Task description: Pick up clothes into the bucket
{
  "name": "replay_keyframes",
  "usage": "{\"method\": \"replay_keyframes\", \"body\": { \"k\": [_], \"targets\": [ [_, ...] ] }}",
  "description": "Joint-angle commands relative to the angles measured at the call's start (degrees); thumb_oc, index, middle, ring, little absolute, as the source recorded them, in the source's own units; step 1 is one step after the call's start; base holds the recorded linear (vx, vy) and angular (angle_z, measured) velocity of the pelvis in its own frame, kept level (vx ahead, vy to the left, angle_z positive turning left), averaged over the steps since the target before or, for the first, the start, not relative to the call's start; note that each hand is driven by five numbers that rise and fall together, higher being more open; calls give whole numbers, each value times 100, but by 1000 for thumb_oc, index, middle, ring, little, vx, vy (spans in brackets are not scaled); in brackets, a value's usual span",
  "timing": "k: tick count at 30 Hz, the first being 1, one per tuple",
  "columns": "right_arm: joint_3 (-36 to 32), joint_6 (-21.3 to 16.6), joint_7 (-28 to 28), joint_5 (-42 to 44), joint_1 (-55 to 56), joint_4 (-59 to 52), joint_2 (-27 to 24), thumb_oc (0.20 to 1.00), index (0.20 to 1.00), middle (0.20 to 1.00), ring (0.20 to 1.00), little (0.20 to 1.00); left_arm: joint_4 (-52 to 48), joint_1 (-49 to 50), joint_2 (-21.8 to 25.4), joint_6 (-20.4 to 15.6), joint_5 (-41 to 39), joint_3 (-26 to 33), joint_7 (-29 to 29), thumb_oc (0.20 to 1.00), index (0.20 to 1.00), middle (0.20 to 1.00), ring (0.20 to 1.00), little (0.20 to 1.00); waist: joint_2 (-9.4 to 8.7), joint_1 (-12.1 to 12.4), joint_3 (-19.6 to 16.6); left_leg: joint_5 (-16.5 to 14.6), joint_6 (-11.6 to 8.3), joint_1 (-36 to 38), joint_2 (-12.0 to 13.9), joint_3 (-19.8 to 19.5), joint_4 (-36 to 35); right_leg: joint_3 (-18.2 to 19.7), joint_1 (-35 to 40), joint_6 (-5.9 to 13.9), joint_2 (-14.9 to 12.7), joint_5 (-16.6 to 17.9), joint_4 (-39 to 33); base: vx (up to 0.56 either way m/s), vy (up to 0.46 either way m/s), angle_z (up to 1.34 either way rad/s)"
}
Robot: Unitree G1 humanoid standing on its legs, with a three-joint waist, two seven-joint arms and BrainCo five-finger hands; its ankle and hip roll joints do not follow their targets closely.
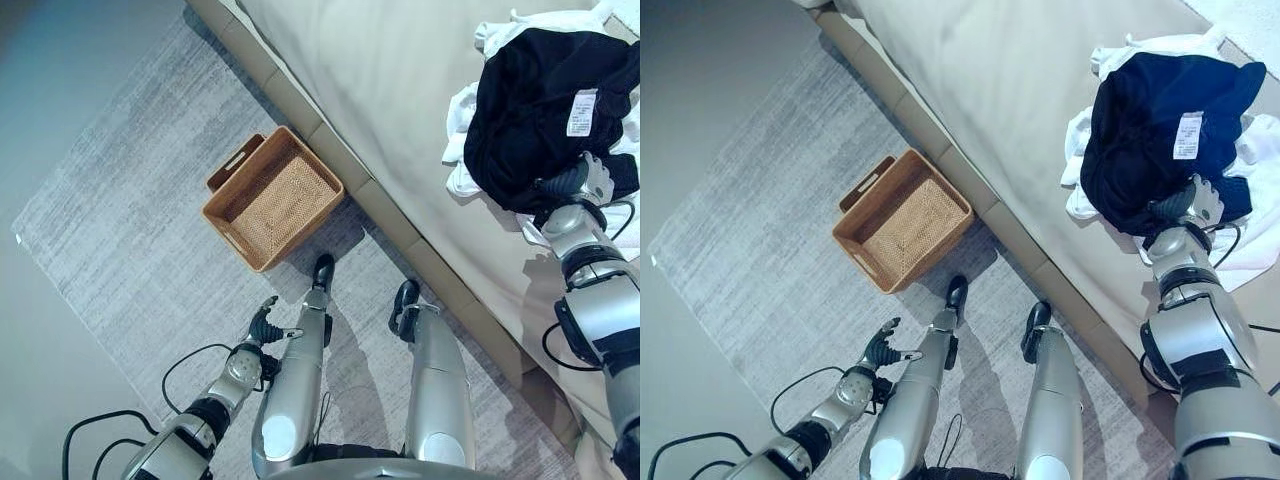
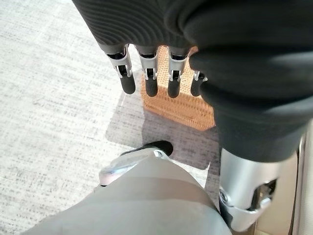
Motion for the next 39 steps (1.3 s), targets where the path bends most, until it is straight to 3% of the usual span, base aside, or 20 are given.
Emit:
{"method": "replay_keyframes", "body": {
  "k": [1,8,9,12,20,22,26,32,37,39],
  "targets": [
    [95,-7,16,310,-330,15,-346,200,200,200,200,200,44,264,-406,-7,-12,-297,27,1000,1000,1000,1000,1000,-6,44,48,-454,30,144,-168,173,530,186,475,93,40,112,-94,0,0,0],
    [-73,-251,-214,796,-533,-484,-422,200,200,200,200,200,242,291,-357,-15,-43,-203,50,1000,1000,1000,1000,1000,-135,42,48,-350,37,494,-144,147,174,148,811,147,60,272,-530,-6,23,6],
    [-71,-288,-267,836,-629,-596,-483,200,200,200,200,200,230,275,-330,-29,-36,-195,58,1000,1000,1000,1000,1000,-131,49,50,-168,50,505,-125,151,81,108,852,126,72,504,-707,-79,101,-7],
    [-1,-417,-388,937,-873,-1074,-646,200,200,200,200,200,228,278,-237,-77,-47,-114,102,1000,1000,1000,1000,1000,-249,2,8,-174,68,780,-87,220,-47,159,1096,180,111,656,-957,-13,103,-10],
    [37,-572,-481,1098,-1275,-2118,-1017,200,200,200,200,200,393,497,-54,-102,-51,170,73,1000,1000,1000,1000,1000,-645,-165,-558,-271,75,1611,45,477,-435,334,1971,352,262,1067,-1894,84,82,-20],
    [58,-619,-422,1069,-1350,-2520,-1159,200,200,200,200,200,476,658,47,-108,-66,375,31,1000,1000,1000,1000,1000,-840,-225,-891,-286,79,1988,126,670,-665,484,2408,450,370,1289,-2436,160,82,-39],
    [126,-718,-138,1370,-1545,-2541,-1250,200,200,200,200,200,642,892,111,-81,-112,601,-95,1000,1000,1000,1000,1000,-1002,-279,-1318,-337,81,2472,162,879,-935,594,2956,514,477,1437,-3031,112,31,-41],
    [67,-810,-33,1454,-1477,-3314,-1419,200,200,200,200,200,581,1142,195,-61,-166,873,-146,1000,1000,1000,1000,1000,-1072,-413,-1799,-280,63,2996,266,1017,-1394,658,3420,542,573,1487,-3417,104,3,-19],
    [-24,-983,583,1860,-656,-4541,-1472,200,200,200,200,200,-937,1303,453,-172,-216,949,-278,1000,1000,1000,1000,1000,-1004,-555,-2217,-351,85,3499,316,1164,-1581,712,3752,577,581,1391,-3381,108,-5,-3],
    [-18,-960,640,1931,-582,-4619,-1511,200,200,200,200,200,-1064,1342,479,-171,-250,965,-317,1000,1000,1000,1000,1000,-996,-567,-2263,-375,90,3553,315,1189,-1579,735,3800,576,583,1381,-3392,71,-5,-12]
  ]
}}
